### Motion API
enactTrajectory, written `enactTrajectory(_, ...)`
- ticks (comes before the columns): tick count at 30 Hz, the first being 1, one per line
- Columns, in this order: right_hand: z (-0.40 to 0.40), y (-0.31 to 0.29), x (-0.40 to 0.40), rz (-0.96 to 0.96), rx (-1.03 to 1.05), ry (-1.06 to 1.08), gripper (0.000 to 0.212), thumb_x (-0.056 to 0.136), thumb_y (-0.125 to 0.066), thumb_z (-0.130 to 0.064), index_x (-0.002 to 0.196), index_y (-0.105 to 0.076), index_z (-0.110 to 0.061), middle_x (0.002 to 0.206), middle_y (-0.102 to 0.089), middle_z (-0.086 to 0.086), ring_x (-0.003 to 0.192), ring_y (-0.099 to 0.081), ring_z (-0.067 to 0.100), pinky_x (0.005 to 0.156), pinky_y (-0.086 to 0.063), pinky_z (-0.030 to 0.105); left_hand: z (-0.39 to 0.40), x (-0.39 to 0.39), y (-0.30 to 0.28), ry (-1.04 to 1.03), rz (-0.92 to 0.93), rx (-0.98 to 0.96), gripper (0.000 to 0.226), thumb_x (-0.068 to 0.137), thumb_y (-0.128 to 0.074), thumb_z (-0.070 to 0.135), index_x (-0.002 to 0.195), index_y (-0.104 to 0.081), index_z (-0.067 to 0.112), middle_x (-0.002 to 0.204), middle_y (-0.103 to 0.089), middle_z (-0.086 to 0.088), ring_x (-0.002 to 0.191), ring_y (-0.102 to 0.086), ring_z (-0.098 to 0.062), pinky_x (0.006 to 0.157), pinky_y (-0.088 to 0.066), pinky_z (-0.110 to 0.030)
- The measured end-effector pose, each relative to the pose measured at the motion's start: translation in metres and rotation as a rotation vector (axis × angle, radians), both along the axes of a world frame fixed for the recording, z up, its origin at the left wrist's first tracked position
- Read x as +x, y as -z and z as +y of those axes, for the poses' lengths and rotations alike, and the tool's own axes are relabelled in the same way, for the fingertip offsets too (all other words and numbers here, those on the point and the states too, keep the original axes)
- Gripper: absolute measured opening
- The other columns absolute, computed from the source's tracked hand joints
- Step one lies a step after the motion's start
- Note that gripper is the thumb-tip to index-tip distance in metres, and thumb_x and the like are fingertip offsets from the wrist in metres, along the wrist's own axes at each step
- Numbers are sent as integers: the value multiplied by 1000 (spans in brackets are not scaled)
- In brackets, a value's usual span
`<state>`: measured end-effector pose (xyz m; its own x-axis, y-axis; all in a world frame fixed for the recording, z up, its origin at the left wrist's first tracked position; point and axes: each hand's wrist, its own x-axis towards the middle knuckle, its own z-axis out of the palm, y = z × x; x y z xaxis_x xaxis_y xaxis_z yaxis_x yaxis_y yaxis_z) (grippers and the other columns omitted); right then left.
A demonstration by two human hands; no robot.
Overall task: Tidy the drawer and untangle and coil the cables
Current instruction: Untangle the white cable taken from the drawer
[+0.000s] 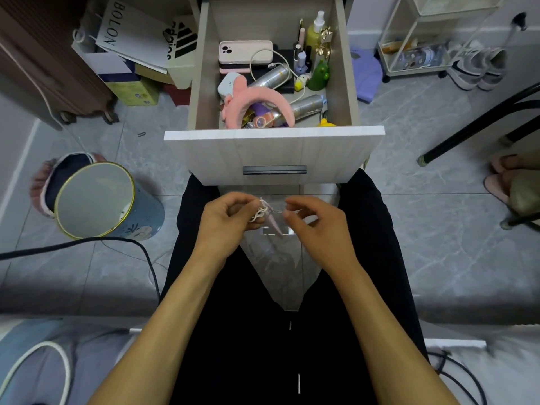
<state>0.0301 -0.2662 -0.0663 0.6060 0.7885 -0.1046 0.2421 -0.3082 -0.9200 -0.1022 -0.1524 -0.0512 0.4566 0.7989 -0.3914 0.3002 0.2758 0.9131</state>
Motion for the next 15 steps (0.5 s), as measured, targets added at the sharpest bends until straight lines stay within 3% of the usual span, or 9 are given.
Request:
enactTrajectory(4,6,-2,-7,-32,55,-157,22,89,-69,-20,111,-71,-24,106,-66,-19,102,-58,3,84,-48,21,0,-1,-10,57,-59,-17,9,92,-64,8,90,-71,13,83,-75,-2,74,-72,-20,70,-59,-28)
enactTrajectory(10,5,-2,-3,120,21,-109,6,92,-64,-16,92,-70,-13,92,-72,-5,90,-65,8,84,-52,29,3,-6,-13,33,-45,-36,7,90,-66,10,92,-72,12,82,-75,-5,71,-72,-21,68,-58,-27)
enactTrajectory(15,5,-4,-6,225,3,-197,21,88,-69,-17,109,-68,-16,107,-70,-10,105,-63,1,94,-49,20,3,-7,-14,7,-121,-191,7,90,-65,10,92,-72,10,81,-73,-7,70,-69,-18,67,-57,-27)
